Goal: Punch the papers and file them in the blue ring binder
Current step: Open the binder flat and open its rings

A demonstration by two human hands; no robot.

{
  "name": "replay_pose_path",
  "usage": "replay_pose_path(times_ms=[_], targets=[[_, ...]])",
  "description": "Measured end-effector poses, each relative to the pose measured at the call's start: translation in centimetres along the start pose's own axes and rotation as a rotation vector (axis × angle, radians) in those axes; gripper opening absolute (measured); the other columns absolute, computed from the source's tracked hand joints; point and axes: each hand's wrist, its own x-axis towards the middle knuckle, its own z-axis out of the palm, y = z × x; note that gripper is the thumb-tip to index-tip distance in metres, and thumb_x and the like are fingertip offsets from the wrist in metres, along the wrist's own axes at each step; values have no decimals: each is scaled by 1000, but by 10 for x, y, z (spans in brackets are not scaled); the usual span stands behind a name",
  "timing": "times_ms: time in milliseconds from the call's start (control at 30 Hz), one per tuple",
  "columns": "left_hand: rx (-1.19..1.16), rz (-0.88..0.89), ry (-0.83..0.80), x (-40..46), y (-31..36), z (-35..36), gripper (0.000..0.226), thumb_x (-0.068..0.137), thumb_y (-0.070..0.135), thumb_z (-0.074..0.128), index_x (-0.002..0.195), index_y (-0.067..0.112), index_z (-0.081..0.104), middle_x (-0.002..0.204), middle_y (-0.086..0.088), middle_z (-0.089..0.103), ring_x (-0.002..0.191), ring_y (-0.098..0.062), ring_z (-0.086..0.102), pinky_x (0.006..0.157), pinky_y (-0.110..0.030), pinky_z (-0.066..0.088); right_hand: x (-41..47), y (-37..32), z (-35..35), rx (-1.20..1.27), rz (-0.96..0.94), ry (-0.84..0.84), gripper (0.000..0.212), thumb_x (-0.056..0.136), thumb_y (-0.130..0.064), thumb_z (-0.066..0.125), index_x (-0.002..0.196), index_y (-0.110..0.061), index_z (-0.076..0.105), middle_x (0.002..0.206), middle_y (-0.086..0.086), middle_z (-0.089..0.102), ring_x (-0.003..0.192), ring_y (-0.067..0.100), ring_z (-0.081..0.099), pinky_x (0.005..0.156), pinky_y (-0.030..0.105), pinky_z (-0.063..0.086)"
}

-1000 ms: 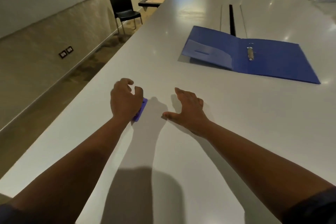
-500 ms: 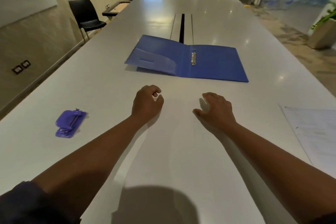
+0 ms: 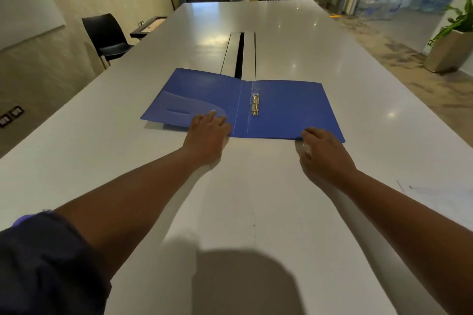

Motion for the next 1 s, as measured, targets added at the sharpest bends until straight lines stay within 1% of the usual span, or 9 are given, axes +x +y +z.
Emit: replay_pose_path(times_ms=[167, 233, 300, 367, 467, 600, 767, 900, 1000], targets=[[203, 259, -6, 31, -27, 10, 41, 102, 25, 51, 143, 19, 48, 153, -5, 45, 147, -31, 35, 114, -45, 31, 25, 2, 6, -6, -67, 27, 27, 98, -13, 55, 119, -1, 68, 124, 13, 67, 117, 33, 59, 96, 42, 49], [182, 338, -52, 38, -31, 11, 37, 104, 28, 48, 139, 16, 50, 142, -8, 54, 132, -30, 50, 102, -41, 45, 28, 1, 9, 19, -76, 35, 26, 99, -14, 57, 119, -2, 68, 123, 12, 68, 115, 32, 60, 96, 42, 50], [145, 353, -71, 43, -35, 10, 30, 105, 30, 47, 130, 15, 54, 119, -6, 65, 105, -25, 63, 84, -36, 55, 29, -2, 13, 48, -77, 41, 25, 100, -16, 57, 120, -4, 68, 121, 11, 68, 113, 30, 61, 95, 41, 51], [132, 343, -84, 45, -37, 10, 27, 106, 32, 44, 121, 14, 57, 104, -4, 67, 90, -23, 65, 72, -33, 54, 29, -3, 15, 61, -85, 49, 24, 101, -16, 56, 119, -5, 68, 120, 10, 69, 111, 29, 62, 94, 41, 51], [118, 344, -48, 38, -34, 17, 28, 107, 32, 42, 118, 14, 60, 102, -3, 69, 87, -23, 68, 64, -31, 45, 26, -7, 13, 64, -59, 30, 27, 98, -14, 58, 123, -6, 67, 124, 9, 67, 116, 29, 60, 98, 41, 48], [11, 337, 30, 13, -31, 26, 23, 103, 30, 51, 110, 16, 67, 97, -1, 73, 82, -23, 70, 67, -34, 56, 21, -19, 6, 138, 4, -42, 40, 92, -24, 64, 129, -9, 63, 132, 5, 63, 120, 25, 56, 101, 38, 45], [-110, 349, 12, -37, -20, 21, 22, 100, 29, 55, 111, 16, 69, 105, -5, 74, 91, -28, 72, 77, -41, 59, 7, -41, -1, 234, 70, -125, 43, 96, -35, 64, 128, -6, 61, 130, 9, 62, 112, 27, 59, 95, 41, 51], [-165, 365, 29, -89, -9, 7, 24, 96, 27, 62, 113, 14, 73, 109, -8, 75, 97, -31, 73, 81, -43, 60, -20, -60, -5, 264, 61, -190, 54, 95, -38, 64, 142, -12, 54, 141, 7, 57, 126, 28, 56, 103, 39, 45], [-205, 368, 12, -129, -2, -5, 23, 94, 25, 65, 112, 13, 74, 108, -10, 76, 97, -32, 73, 81, -45, 61, -43, -73, -1, 268, 28, -217, 33, 92, -42, 68, 112, -16, 65, 108, 2, 64, 97, 26, 62, 85, 38, 51]])
